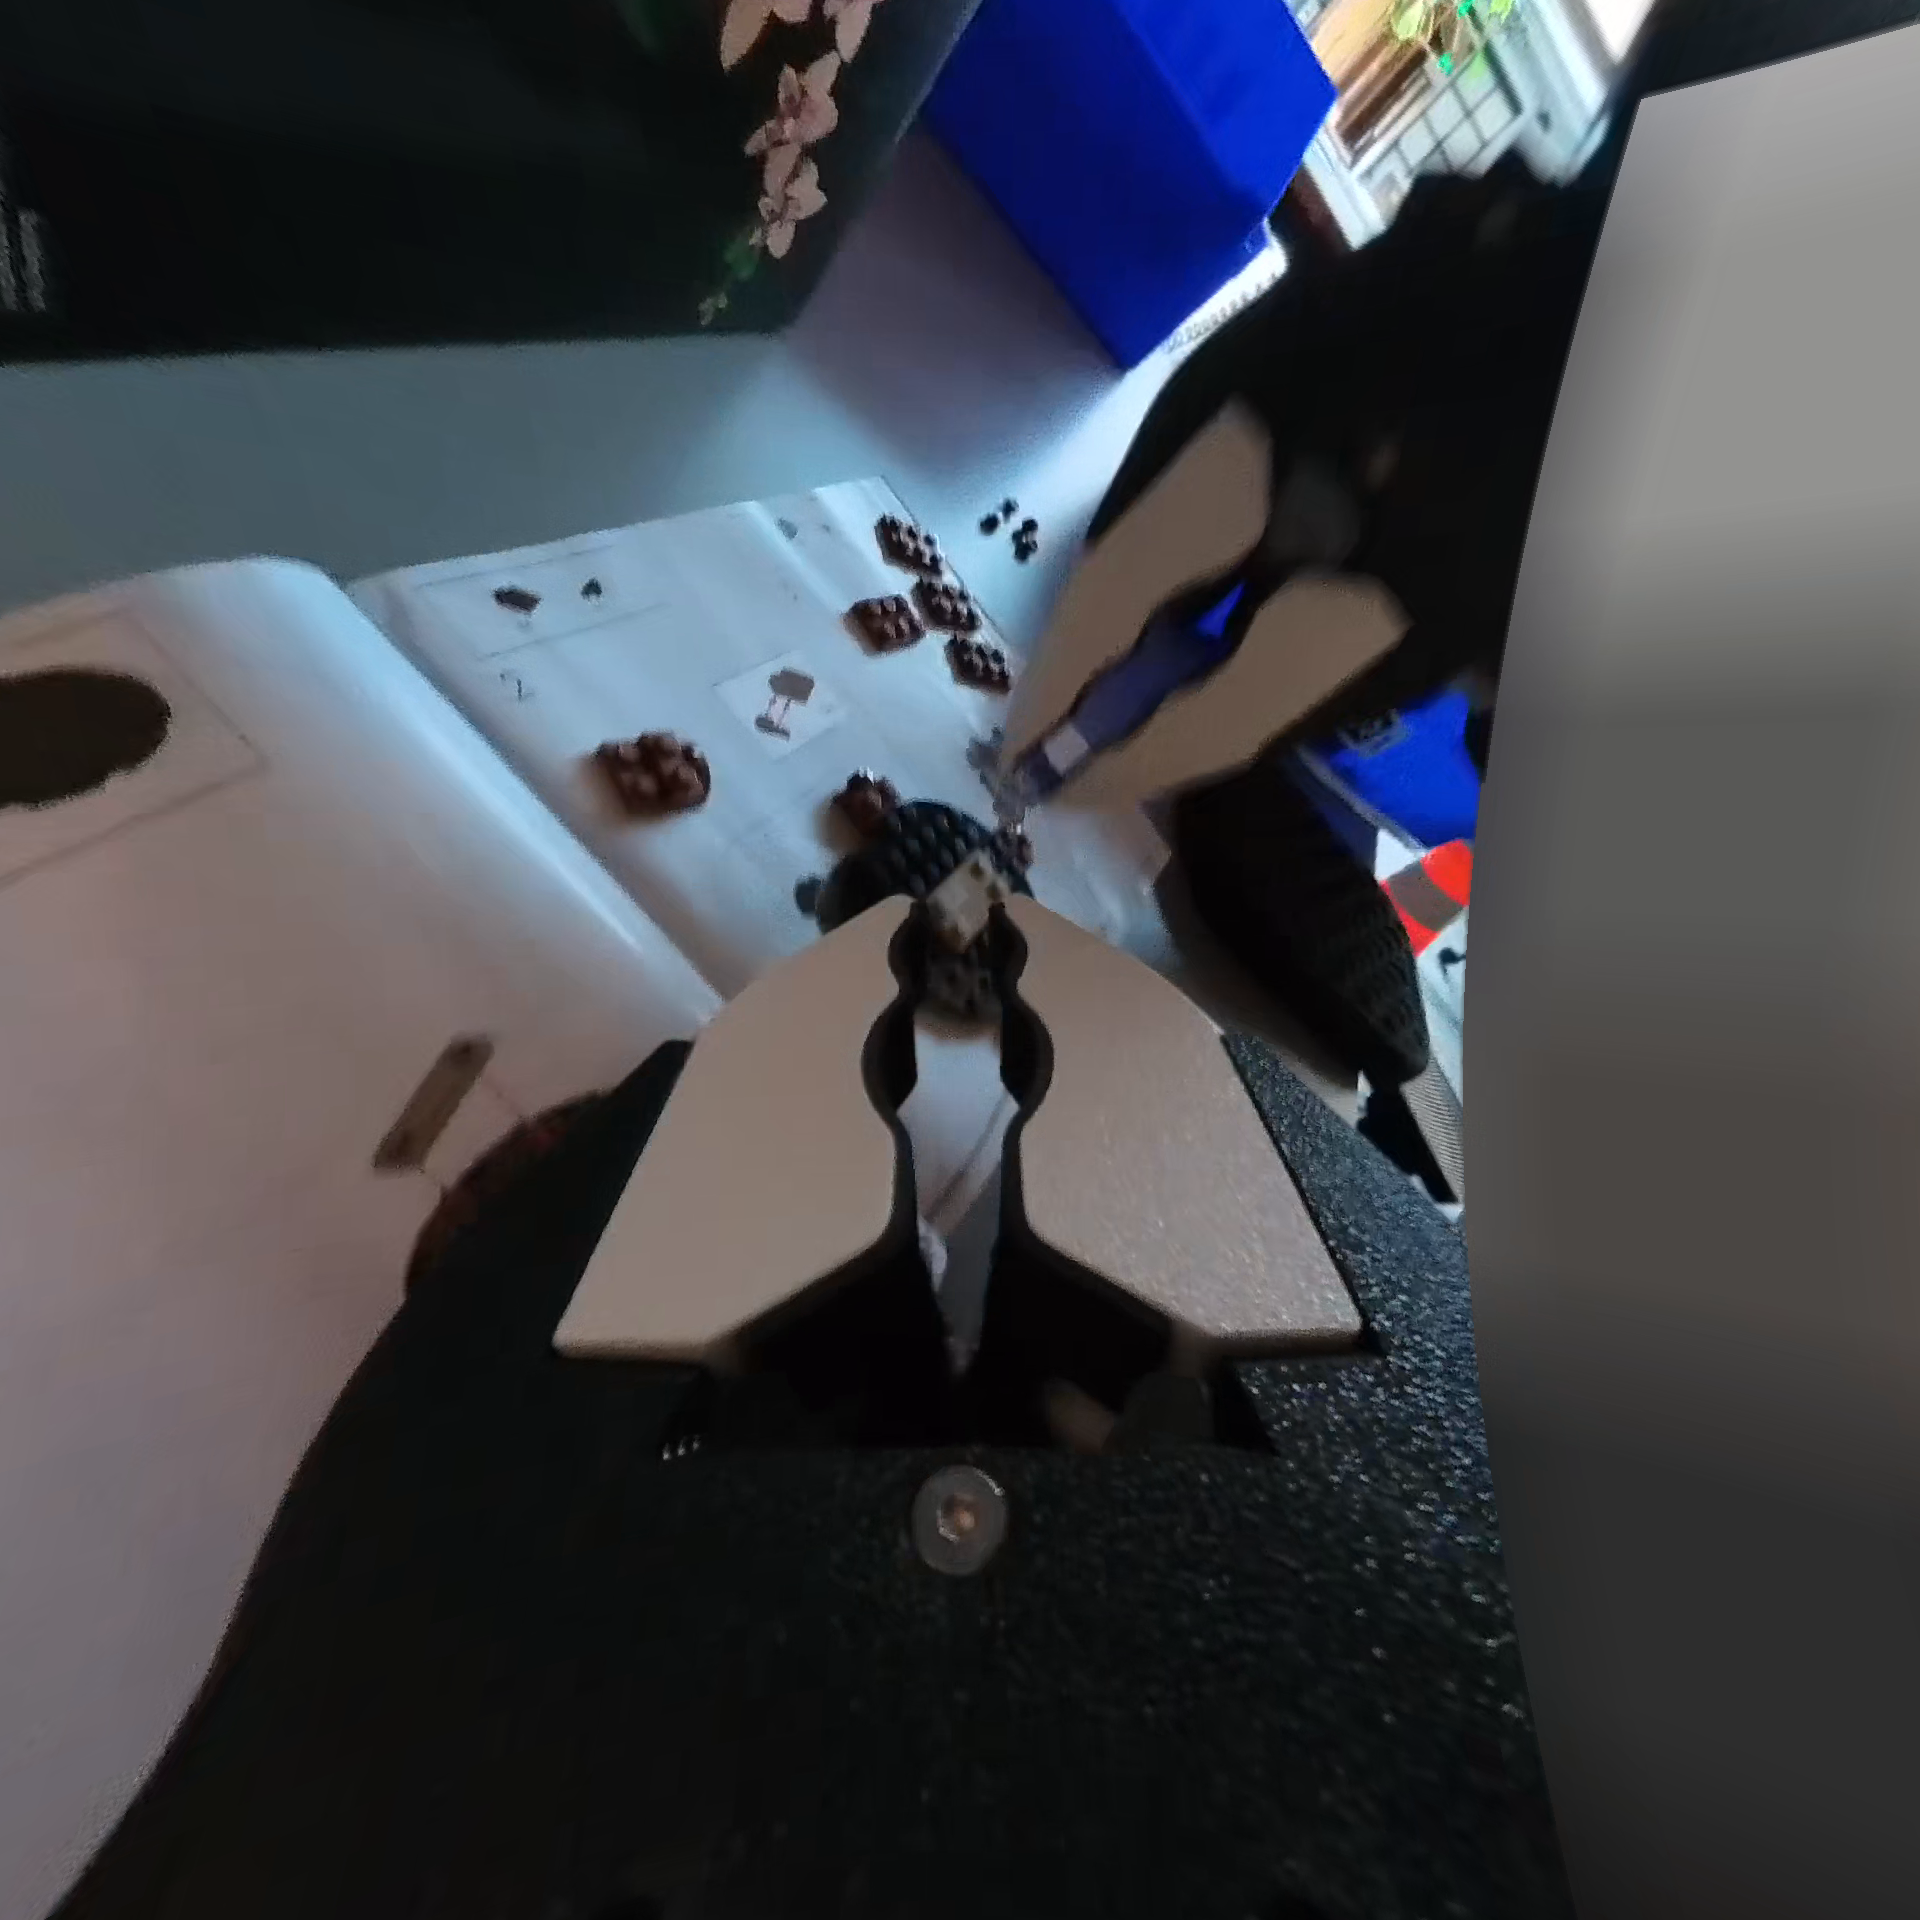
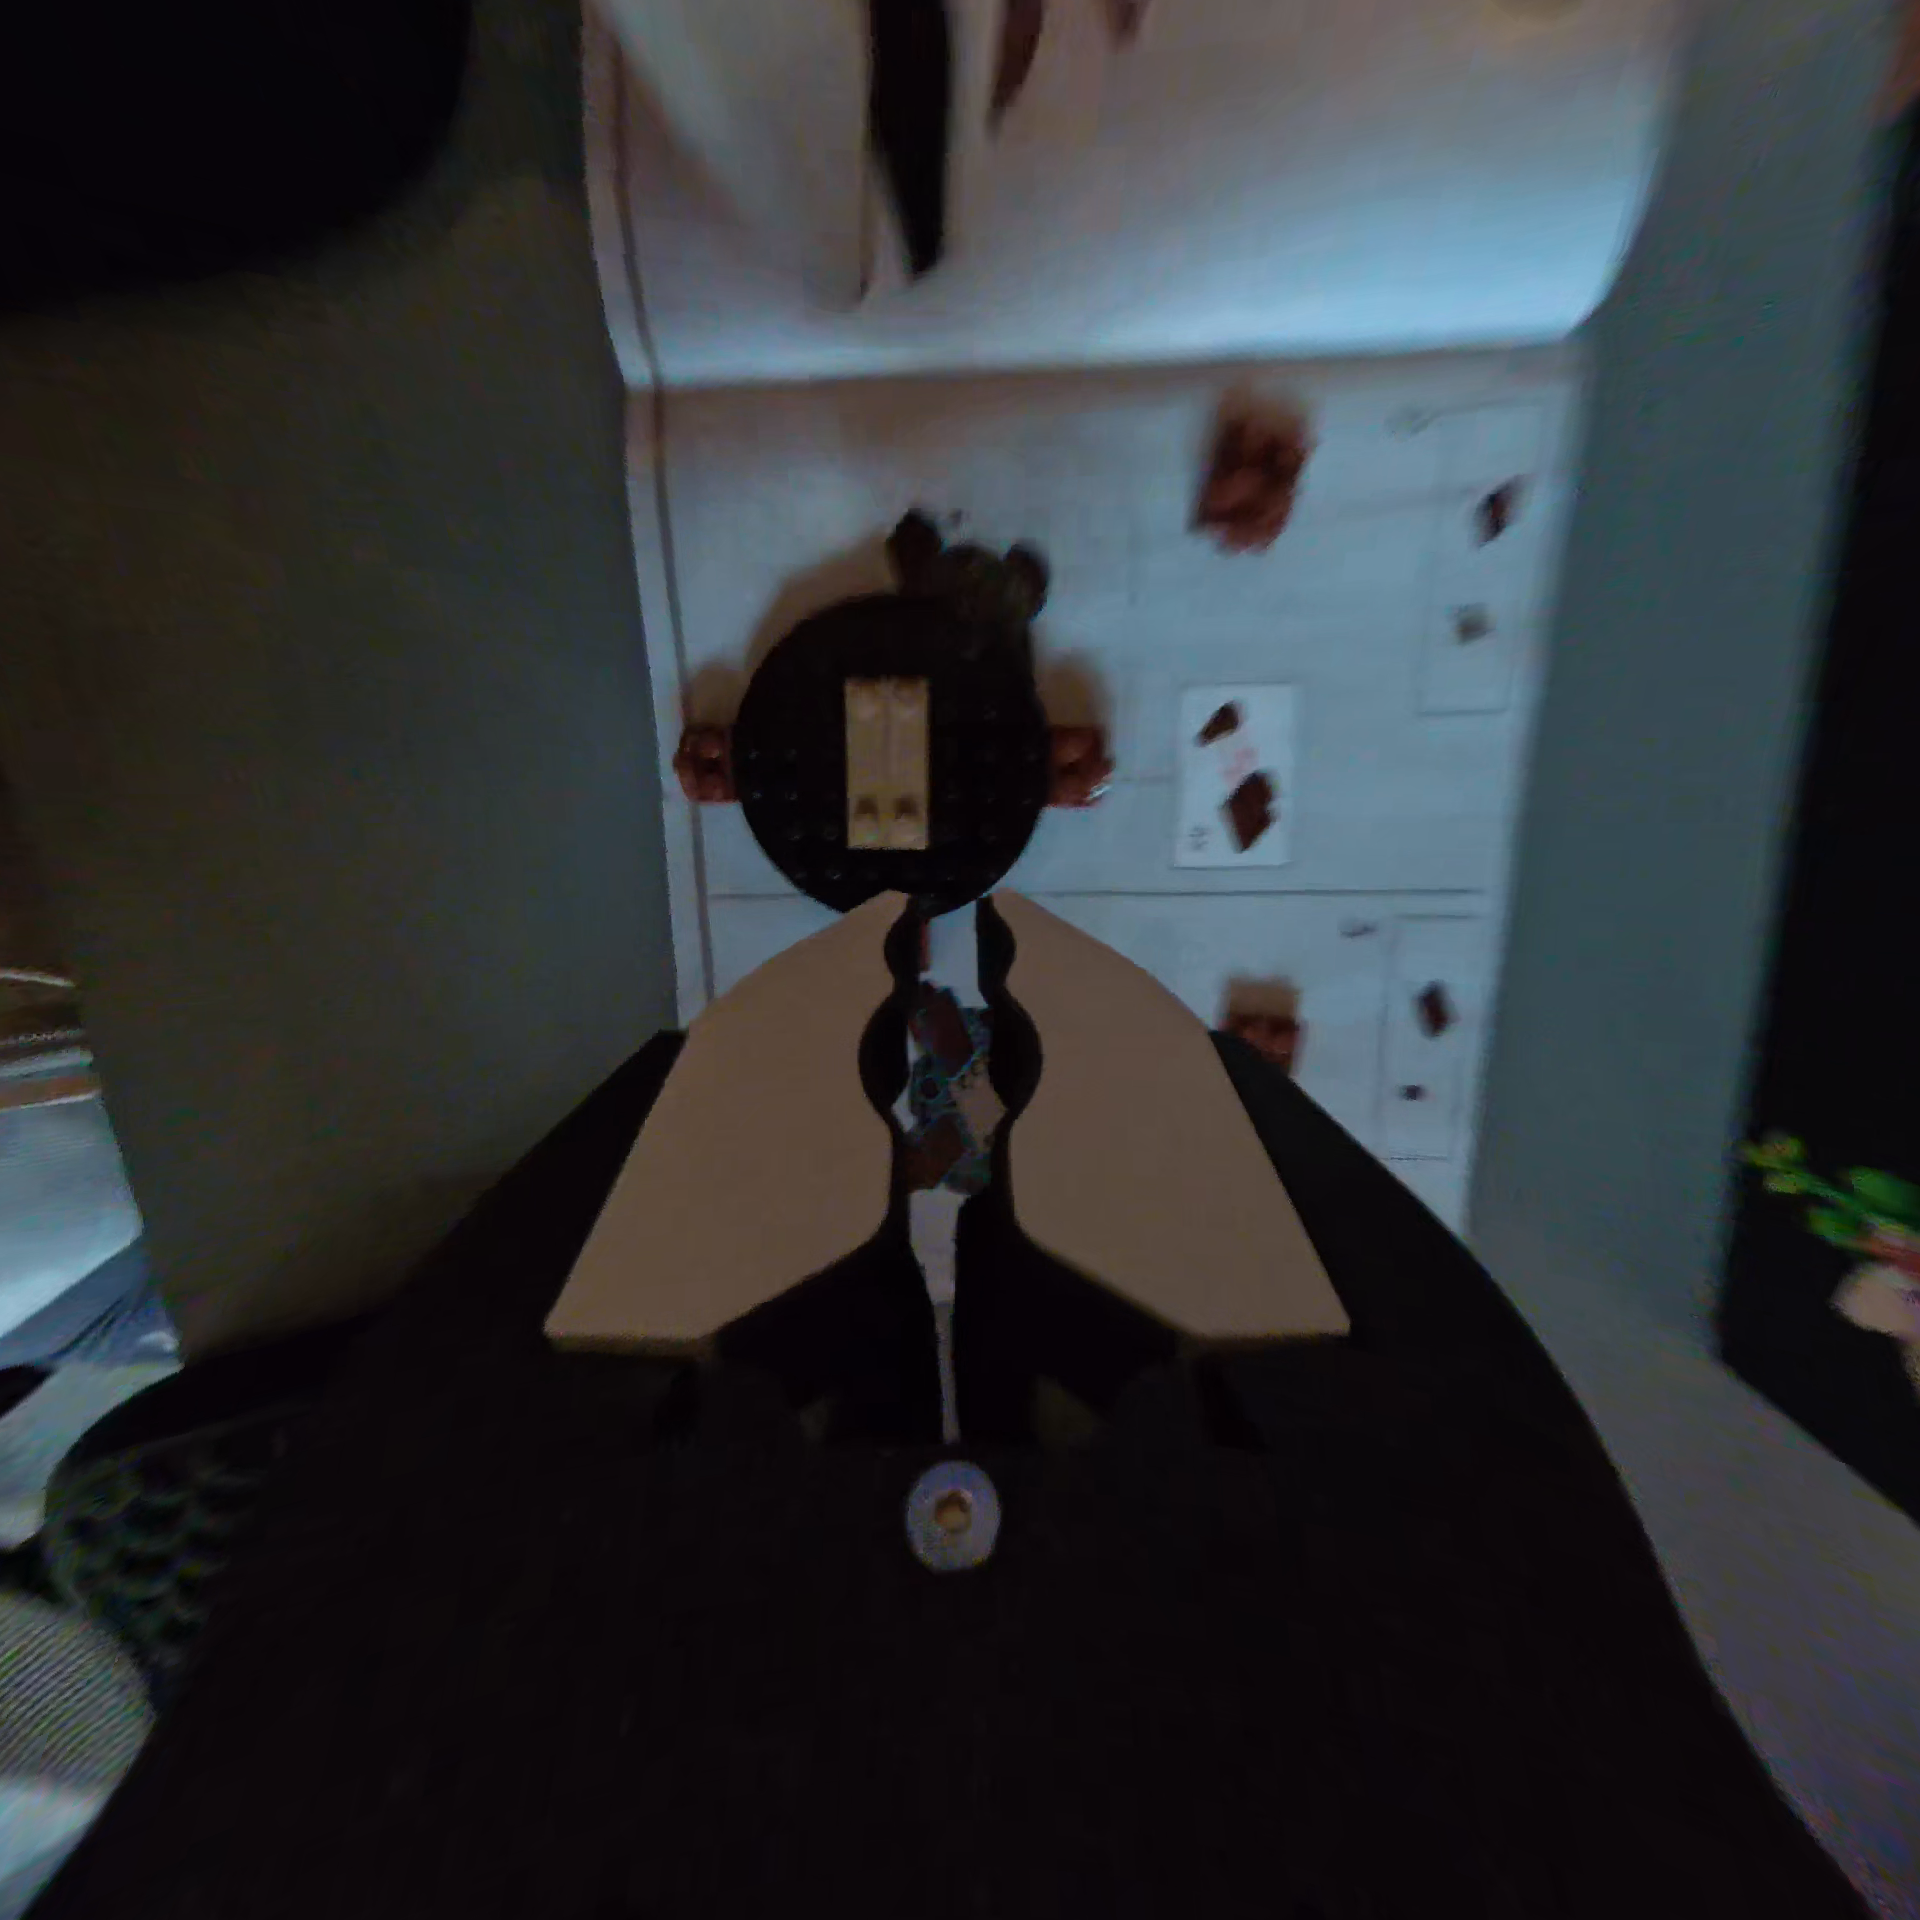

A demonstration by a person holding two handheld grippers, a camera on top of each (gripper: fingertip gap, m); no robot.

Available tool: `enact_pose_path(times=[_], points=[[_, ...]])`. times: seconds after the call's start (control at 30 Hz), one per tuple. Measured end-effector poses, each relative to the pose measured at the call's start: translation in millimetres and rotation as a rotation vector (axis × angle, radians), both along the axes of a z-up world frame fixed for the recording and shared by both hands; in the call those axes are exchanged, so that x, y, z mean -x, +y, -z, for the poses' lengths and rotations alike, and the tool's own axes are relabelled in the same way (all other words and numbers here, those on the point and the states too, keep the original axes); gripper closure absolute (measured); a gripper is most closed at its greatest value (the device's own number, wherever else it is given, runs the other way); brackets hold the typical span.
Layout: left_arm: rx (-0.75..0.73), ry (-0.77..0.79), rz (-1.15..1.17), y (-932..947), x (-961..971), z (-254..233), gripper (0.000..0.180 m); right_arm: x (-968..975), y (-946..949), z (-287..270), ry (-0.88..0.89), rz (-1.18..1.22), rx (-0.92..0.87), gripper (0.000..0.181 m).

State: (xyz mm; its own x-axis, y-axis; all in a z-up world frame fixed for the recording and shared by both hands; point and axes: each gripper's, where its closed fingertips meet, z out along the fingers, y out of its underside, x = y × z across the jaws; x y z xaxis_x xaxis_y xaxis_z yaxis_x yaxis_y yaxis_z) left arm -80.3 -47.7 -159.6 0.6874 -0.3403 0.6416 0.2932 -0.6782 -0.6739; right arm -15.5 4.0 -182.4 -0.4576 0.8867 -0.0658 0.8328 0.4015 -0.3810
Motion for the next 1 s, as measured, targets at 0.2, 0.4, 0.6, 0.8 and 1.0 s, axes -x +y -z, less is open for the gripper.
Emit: enact_pose_path(times=[0.2,0.4,0.6,0.8,1.0], points=[[0.003,0.077,0.033,-5.3,-6.4,9.3,0.167,-7.9,-8.4,5.2,-0.072,-0.020,-0.056,0.177],[-0.006,0.084,0.058,-3.0,-13.9,10.1,0.167,-9.1,-8.5,22.3,-0.126,-0.008,-0.112,0.177],[-0.039,0.087,0.043,0.2,-12.2,4.1,0.166,-10.3,-9.5,22.5,-0.171,-0.010,-0.178,0.177],[-0.083,0.071,-0.003,-0.6,-4.8,-3.8,0.166,-9.1,-7.9,23.6,-0.155,-0.030,-0.203,0.180],[-0.089,0.057,-0.043,-1.6,3.2,-3.4,0.166,-8.2,-6.2,24.6,-0.093,-0.037,-0.149,0.179]])
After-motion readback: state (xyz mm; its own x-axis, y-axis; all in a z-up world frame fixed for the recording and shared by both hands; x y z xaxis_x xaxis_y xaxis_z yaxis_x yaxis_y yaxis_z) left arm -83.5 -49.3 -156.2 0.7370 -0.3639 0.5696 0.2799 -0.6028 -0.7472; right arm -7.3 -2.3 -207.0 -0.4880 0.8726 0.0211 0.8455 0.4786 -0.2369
